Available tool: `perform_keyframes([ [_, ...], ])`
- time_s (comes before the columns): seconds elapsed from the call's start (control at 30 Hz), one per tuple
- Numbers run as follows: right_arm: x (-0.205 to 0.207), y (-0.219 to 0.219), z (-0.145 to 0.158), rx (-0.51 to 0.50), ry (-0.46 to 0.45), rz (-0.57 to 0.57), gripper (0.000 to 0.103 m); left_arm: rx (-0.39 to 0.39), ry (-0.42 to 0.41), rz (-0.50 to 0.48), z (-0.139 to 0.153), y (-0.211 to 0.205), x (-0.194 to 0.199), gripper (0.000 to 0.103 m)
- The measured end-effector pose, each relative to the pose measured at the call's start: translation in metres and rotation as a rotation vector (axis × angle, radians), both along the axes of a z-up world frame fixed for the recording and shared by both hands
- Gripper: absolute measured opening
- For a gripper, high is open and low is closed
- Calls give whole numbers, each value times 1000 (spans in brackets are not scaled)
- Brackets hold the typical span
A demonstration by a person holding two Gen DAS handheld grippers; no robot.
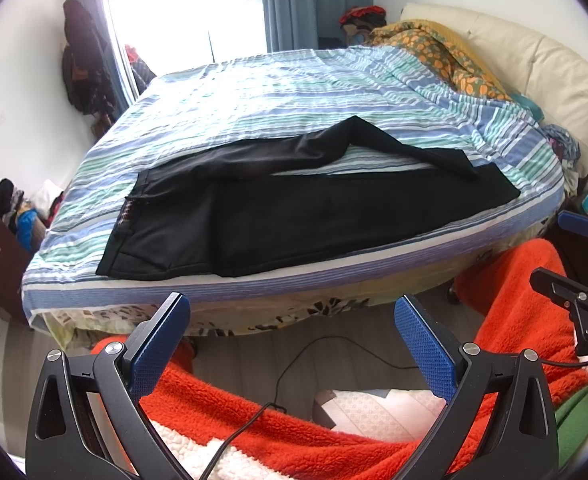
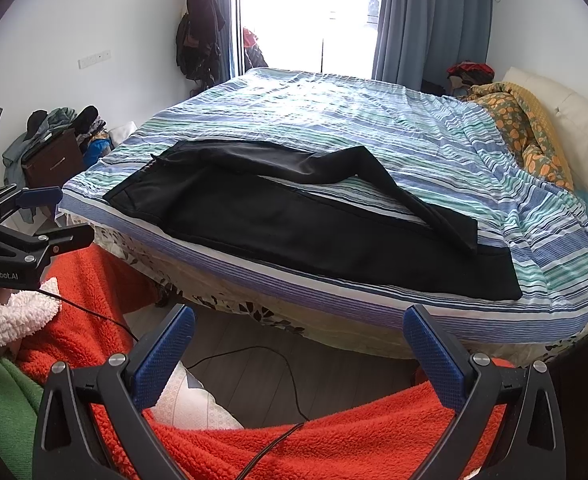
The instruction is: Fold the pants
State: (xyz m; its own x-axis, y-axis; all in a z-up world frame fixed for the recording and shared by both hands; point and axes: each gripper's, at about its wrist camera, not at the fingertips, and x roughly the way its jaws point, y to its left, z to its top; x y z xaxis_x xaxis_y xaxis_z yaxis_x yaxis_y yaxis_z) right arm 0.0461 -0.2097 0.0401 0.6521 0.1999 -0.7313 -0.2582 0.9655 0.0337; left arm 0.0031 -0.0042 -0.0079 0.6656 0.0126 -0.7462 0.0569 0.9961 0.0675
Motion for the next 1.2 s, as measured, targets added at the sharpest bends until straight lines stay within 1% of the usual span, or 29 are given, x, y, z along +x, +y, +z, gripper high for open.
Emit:
perform_keyframes([
  [0.5, 3, 2, -2, 9, 21, 9, 103, 10, 9, -6, 0, -4, 0, 102],
  [0.57, 4, 2, -3, 15, 31, 15, 103, 28, -11, -4, 4, -3, 2, 102],
  [0.63, 5, 2, -4, 23, 41, 24, 103, 44, -48, 2, 12, -1, 7, 102],
  [0.8, 5, 5, -3, 36, 38, 50, 103, 4, -120, -9, 38, 0, 25, 102],
  [0.9, 4, 4, -2, 59, 23, 76, 103, 7, -142, -4, 42, -5, 34, 102],
  [1.0, 10, -2, -3, 93, 25, 92, 103, -22, -110, -13, 33, -9, 40, 102],
  [1.07, 21, -12, -7, 121, 29, 103, 103, -23, -72, -15, 21, -12, 44, 102],
  [1.13, 39, -30, -17, 105, 21, 72, 103, -14, -29, -14, 9, -15, 47, 102],
  [1.2, 65, -56, -36, 84, 52, 12, 103, -15, -3, -11, 1, -16, 49, 102],
])
